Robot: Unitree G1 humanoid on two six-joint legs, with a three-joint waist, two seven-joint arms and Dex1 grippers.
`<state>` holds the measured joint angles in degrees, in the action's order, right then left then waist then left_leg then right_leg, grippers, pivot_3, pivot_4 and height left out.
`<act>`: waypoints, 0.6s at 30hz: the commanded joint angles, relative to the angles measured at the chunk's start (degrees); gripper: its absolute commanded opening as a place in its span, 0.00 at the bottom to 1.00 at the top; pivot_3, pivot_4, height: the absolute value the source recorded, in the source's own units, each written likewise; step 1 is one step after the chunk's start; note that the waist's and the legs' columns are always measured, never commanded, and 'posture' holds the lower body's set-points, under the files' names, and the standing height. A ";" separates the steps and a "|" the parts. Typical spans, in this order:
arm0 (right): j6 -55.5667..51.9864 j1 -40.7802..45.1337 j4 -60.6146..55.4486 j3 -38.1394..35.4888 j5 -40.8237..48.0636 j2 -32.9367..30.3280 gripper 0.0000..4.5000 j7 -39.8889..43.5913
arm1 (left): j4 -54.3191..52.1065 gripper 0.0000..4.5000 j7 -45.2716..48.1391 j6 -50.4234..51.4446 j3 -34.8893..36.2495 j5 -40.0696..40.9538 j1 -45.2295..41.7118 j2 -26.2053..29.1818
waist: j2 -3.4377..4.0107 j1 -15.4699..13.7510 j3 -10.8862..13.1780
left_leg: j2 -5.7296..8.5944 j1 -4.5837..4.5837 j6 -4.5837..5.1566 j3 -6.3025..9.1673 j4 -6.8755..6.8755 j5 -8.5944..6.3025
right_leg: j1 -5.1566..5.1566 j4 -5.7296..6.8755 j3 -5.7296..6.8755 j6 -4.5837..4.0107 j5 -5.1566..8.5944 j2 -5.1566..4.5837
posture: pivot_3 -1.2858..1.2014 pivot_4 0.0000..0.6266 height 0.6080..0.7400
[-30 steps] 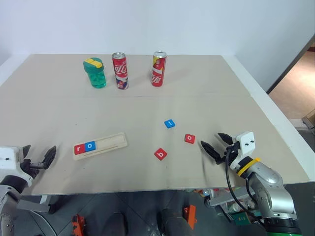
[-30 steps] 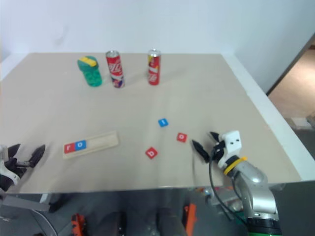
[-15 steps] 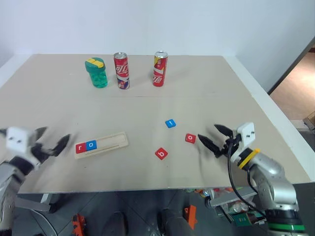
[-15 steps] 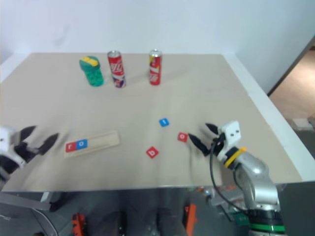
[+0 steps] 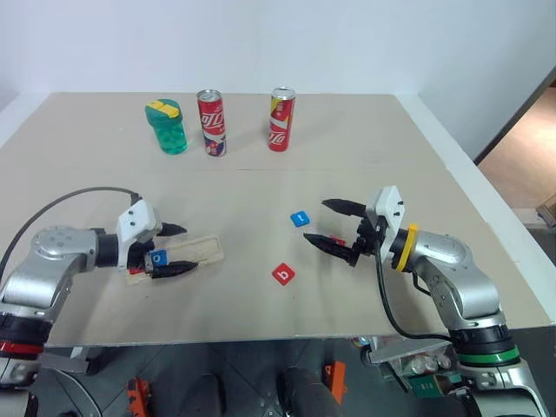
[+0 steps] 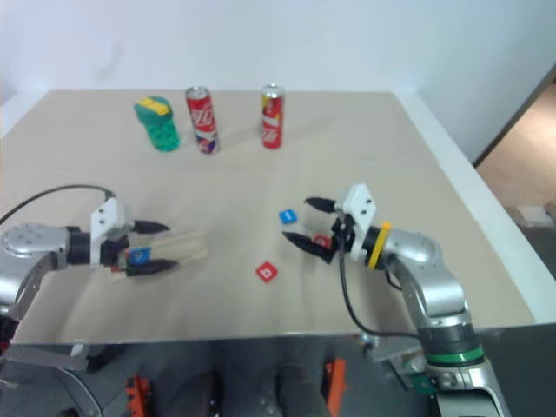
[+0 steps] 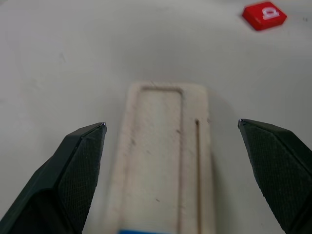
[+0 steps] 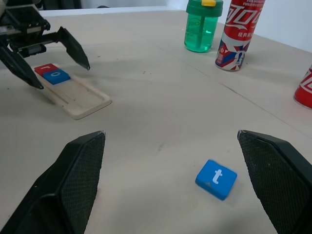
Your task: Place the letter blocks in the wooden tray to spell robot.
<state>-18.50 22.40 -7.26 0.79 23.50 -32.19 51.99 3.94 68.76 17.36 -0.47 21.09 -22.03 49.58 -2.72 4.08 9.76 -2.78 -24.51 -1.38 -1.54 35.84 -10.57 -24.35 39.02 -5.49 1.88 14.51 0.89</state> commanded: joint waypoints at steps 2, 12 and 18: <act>-1.91 0.60 -4.12 -0.68 1.26 0.27 1.00 -1.22 | 1.22 1.00 2.41 -1.91 -1.06 -2.06 -0.45 0.59 | 0.00 0.03 0.00 | 0.02 0.00 0.00 -0.03 0.01 -0.01 | 0.00 0.00 -0.03 0.00 0.00 -0.03 | 0.52 0.24 1.00; -2.43 0.89 -5.98 -0.67 6.04 2.54 1.00 2.34 | 9.92 1.00 2.81 -7.02 -2.60 -7.29 -1.75 -0.93 | 0.00 -0.07 0.00 | -0.03 0.01 0.01 0.00 0.28 0.01 | 0.07 0.06 0.05 0.05 -0.07 -0.01 | 0.52 0.24 1.00; -0.05 0.23 -6.40 2.66 5.86 -0.14 1.00 11.41 | 12.84 1.00 3.61 -8.45 -3.33 -8.86 -2.51 -1.96 | 0.00 -0.10 0.00 | -0.01 0.00 0.01 -0.01 0.37 0.01 | 0.10 0.06 0.05 0.10 -0.11 -0.05 | 0.52 0.24 1.00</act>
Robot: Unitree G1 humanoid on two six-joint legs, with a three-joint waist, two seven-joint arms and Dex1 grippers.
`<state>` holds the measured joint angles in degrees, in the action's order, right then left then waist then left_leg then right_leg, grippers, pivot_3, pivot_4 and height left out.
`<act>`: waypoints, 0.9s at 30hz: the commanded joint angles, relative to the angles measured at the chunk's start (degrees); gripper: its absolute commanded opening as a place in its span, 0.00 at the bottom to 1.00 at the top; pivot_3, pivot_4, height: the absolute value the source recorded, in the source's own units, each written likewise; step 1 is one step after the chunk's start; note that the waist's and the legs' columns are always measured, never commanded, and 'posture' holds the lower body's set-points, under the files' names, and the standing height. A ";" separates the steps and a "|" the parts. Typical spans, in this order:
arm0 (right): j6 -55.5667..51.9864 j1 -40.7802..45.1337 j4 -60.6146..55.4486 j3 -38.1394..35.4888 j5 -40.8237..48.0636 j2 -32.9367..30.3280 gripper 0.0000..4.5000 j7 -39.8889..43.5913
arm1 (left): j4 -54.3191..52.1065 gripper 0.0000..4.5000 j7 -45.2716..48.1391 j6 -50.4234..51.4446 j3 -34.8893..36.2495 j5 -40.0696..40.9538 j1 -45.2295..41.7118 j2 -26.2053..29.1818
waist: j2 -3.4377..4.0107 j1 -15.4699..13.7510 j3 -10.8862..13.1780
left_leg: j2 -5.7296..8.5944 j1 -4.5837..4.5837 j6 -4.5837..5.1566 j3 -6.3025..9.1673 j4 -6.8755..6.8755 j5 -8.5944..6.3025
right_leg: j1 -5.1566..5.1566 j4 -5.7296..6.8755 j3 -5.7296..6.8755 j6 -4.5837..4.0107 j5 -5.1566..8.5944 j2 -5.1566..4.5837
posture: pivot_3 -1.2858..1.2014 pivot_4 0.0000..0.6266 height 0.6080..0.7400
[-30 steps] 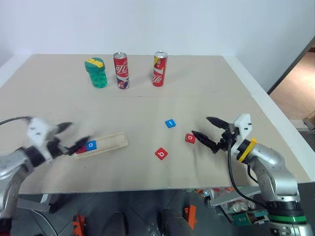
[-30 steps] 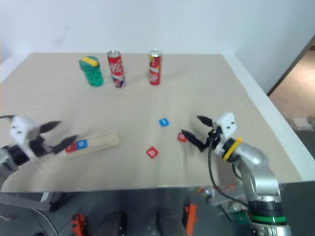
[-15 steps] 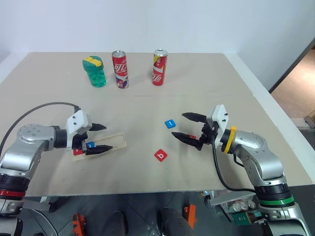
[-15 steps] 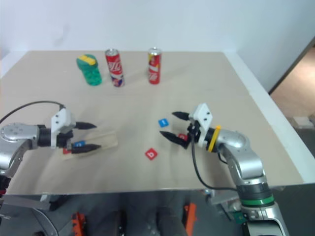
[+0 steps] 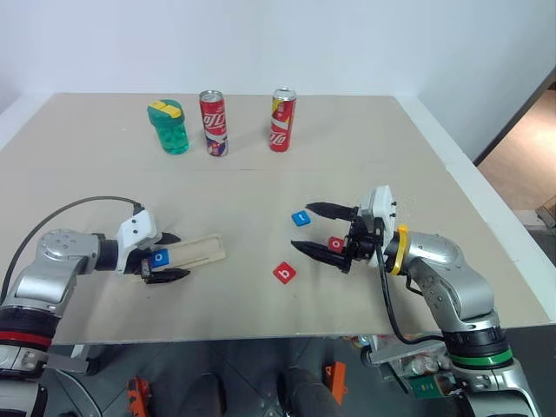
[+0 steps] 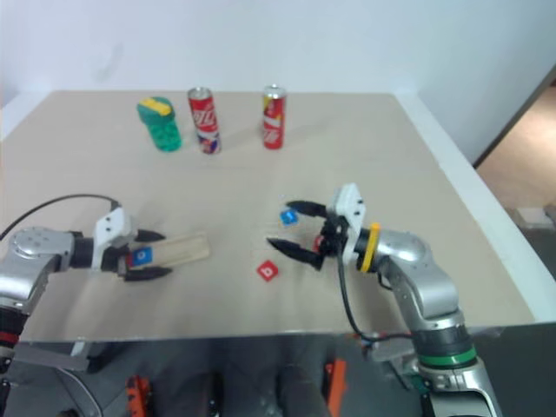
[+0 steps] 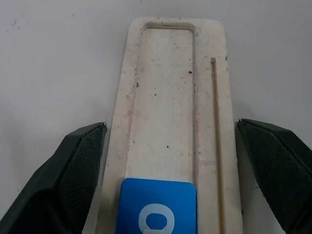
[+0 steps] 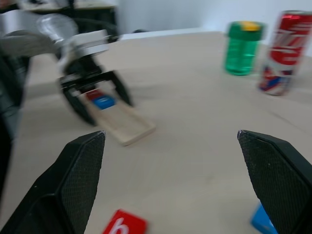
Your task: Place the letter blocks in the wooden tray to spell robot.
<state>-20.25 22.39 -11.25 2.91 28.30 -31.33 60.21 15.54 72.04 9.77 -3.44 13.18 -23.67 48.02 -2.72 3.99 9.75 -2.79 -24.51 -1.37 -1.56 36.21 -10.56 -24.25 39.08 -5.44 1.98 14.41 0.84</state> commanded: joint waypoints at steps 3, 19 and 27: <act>4.86 -0.94 -1.83 3.84 0.20 -2.71 1.00 10.45 | 5.75 1.00 0.49 -2.66 -1.05 -2.53 -2.74 -0.83 | 0.01 -0.12 -0.01 | -0.01 0.03 0.00 0.02 0.04 0.00 | 0.04 0.03 0.05 -0.01 -0.01 0.02 | 0.52 0.24 1.00; 10.94 0.89 5.08 3.92 -1.67 -1.50 1.00 12.56 | 3.71 0.71 3.29 -2.67 -3.32 -3.84 -2.75 -1.66 | 0.11 -0.30 -0.07 | -0.14 0.31 0.04 -0.01 0.12 0.03 | 0.27 0.06 0.11 -0.13 -0.11 0.08 | 0.52 0.24 1.00; 11.78 -0.36 4.43 3.93 -2.26 -1.62 1.00 12.07 | -13.06 0.71 5.59 5.79 -8.21 -2.42 -2.55 -2.55 | 0.10 -1.26 -0.06 | 0.04 0.17 0.03 -0.02 0.13 0.02 | 0.24 0.03 -0.02 0.06 -0.02 -0.04 | 0.52 0.24 1.00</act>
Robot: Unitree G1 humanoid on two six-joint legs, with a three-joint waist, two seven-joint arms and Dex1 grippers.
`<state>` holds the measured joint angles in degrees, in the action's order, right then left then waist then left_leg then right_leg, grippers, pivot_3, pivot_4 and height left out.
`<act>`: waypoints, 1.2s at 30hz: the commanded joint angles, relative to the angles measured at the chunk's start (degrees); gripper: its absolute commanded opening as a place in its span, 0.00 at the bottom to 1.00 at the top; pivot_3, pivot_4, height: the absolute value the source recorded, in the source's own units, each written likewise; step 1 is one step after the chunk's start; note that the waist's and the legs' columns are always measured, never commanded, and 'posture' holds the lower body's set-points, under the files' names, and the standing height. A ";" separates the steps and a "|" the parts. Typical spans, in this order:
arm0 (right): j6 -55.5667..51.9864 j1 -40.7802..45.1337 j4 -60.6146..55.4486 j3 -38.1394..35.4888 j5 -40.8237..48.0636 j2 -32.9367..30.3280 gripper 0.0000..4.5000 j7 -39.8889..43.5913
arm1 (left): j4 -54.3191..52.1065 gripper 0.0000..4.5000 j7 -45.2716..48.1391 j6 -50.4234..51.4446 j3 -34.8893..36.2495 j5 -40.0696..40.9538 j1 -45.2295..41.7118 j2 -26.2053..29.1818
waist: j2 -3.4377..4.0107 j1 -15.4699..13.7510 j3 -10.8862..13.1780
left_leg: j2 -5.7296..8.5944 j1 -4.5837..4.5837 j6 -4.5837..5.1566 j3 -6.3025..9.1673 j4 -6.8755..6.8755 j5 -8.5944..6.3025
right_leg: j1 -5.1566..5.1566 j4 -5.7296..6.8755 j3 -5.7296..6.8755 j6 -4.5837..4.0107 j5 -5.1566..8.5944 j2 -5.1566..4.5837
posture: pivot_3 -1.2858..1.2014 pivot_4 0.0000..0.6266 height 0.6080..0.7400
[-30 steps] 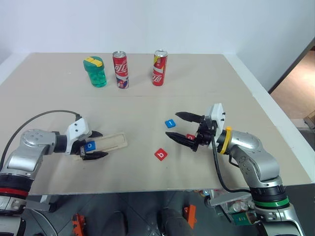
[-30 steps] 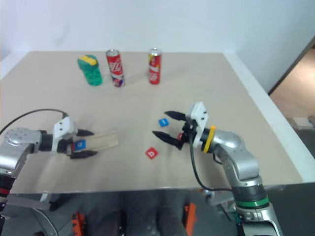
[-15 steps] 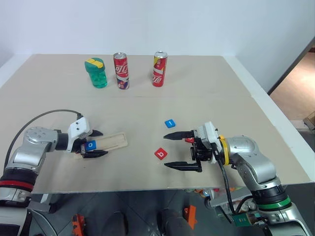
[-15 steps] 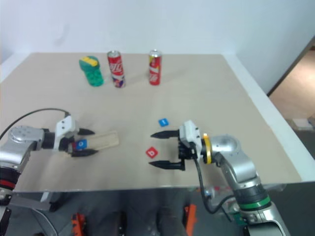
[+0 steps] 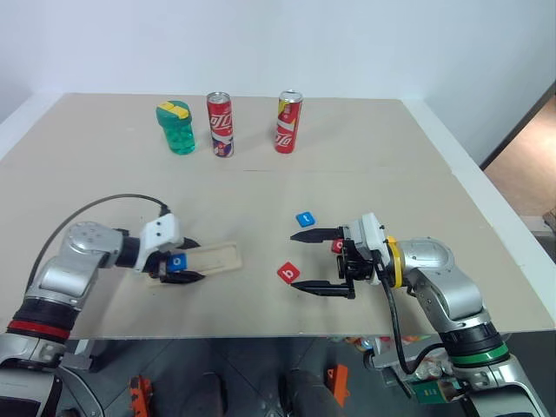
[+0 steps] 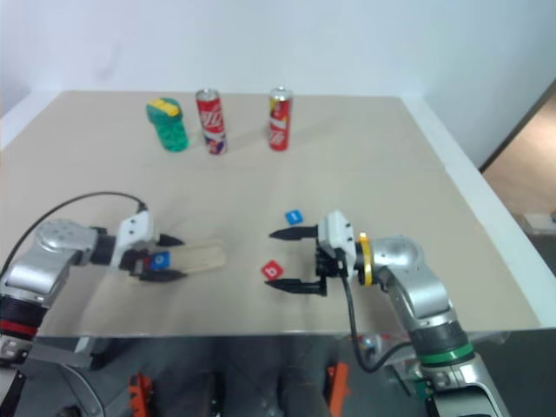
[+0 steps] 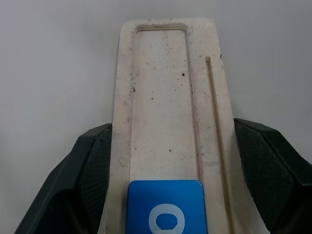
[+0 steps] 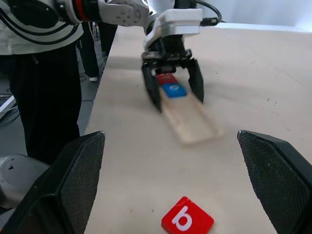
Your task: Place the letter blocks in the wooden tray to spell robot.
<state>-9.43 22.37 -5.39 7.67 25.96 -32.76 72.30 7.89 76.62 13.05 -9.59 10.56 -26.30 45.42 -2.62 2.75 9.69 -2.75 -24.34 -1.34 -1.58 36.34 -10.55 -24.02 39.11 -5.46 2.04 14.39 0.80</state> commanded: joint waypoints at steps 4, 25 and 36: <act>0.98 -0.95 -2.08 -0.79 -0.26 -0.20 1.00 -0.42 | -7.88 0.71 -1.16 4.80 -5.01 -2.05 -1.50 -1.58 | 0.00 -0.05 0.00 | -0.01 0.01 0.00 0.04 0.00 0.00 | 0.01 0.01 0.02 -0.01 -0.01 0.04 | 0.52 0.24 1.00; 0.74 -1.60 -2.52 -1.34 -1.09 -0.66 1.00 -2.84 | -2.72 0.71 -5.96 8.43 -11.90 -7.97 -11.24 -10.84 | 0.01 -0.03 0.00 | 0.02 0.02 0.01 0.08 0.13 0.01 | 0.08 0.00 -0.06 0.11 -0.10 0.10 | 0.52 0.24 1.00; -0.58 -0.12 0.13 -1.82 -1.40 -1.25 1.00 -3.33 | -0.58 0.99 -6.58 5.74 -4.38 -3.77 -11.42 -8.70 | 0.01 -0.01 0.01 | 0.00 0.04 0.01 0.06 0.13 0.01 | 0.08 0.01 -0.07 0.09 -0.11 0.11 | 0.52 0.24 1.00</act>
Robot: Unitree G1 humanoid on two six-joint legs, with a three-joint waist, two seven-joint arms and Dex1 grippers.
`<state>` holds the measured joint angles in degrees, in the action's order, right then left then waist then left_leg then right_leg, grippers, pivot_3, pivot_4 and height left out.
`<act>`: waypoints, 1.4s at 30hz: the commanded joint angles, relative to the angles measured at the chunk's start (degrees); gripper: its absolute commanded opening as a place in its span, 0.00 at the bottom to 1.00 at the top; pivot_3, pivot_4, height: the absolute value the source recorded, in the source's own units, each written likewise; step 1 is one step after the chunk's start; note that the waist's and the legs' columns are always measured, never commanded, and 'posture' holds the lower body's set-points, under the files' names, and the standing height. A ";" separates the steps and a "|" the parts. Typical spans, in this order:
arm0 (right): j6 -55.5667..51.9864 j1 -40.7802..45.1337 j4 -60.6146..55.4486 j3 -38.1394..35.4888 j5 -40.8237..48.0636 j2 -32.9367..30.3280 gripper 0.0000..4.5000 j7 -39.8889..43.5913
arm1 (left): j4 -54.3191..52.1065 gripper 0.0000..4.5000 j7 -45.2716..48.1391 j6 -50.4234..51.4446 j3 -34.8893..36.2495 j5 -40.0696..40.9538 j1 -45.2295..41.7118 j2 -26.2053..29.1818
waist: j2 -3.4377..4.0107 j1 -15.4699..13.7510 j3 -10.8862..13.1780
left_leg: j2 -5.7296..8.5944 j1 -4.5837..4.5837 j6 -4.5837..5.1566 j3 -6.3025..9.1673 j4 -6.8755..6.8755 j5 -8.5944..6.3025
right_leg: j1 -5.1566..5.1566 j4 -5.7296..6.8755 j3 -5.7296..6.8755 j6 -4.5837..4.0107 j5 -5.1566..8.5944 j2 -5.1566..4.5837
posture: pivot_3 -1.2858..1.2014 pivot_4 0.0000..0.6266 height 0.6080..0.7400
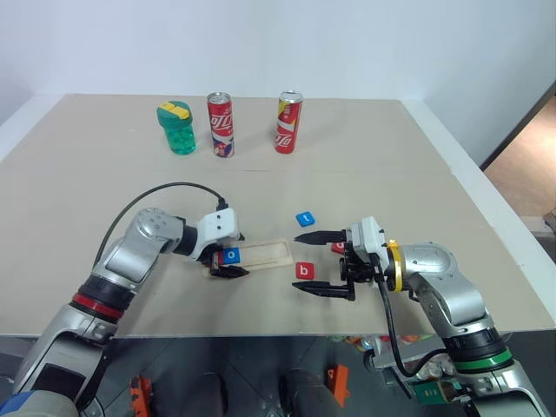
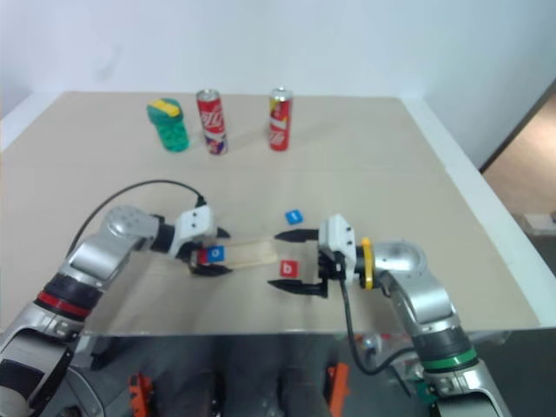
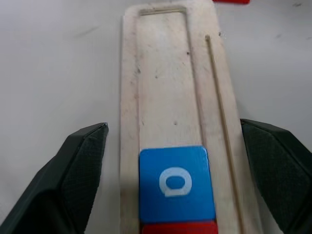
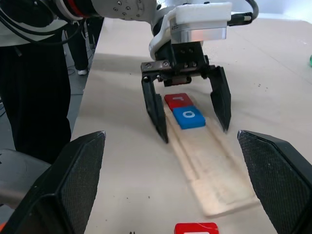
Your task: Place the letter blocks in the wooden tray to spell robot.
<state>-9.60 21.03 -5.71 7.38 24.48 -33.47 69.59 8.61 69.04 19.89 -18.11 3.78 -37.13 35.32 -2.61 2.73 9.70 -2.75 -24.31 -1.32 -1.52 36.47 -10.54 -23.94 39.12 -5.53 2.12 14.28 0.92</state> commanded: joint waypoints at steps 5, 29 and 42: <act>-0.42 1.82 3.51 -1.14 -1.92 -0.24 1.00 -2.22 | -4.03 0.99 3.31 -2.10 8.93 8.50 1.29 3.04 | 0.01 0.00 0.01 | 0.00 -0.02 0.00 -0.01 -0.03 0.00 | -0.03 0.00 0.01 -0.01 0.03 -0.01 | 0.52 0.24 1.00; 1.54 -1.37 11.92 2.56 -12.58 1.61 0.76 -7.49 | -26.00 1.00 -6.23 -4.66 17.79 21.24 27.86 0.00 | 0.04 0.03 0.02 | -0.01 0.01 0.00 -0.07 -0.04 -0.01 | -0.02 -0.01 -0.04 -0.03 0.03 -0.09 | 0.52 0.24 1.00; -4.73 1.64 3.12 -0.12 -7.28 1.73 0.27 -8.24 | -27.26 1.00 -14.13 -8.43 20.12 18.86 33.08 -1.63 | 0.05 0.13 0.02 | -0.03 0.15 0.02 -0.11 -0.03 0.02 | 0.04 -0.01 -0.07 -0.29 0.09 -0.09 | 0.52 0.24 1.00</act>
<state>-12.79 19.09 1.36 9.64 14.51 -31.07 60.48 -16.85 56.93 13.45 0.05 23.02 -4.52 34.24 -2.56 2.86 9.72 -2.79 -24.16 -1.30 -1.64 36.43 -10.52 -23.91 39.11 -5.61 1.86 14.35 0.83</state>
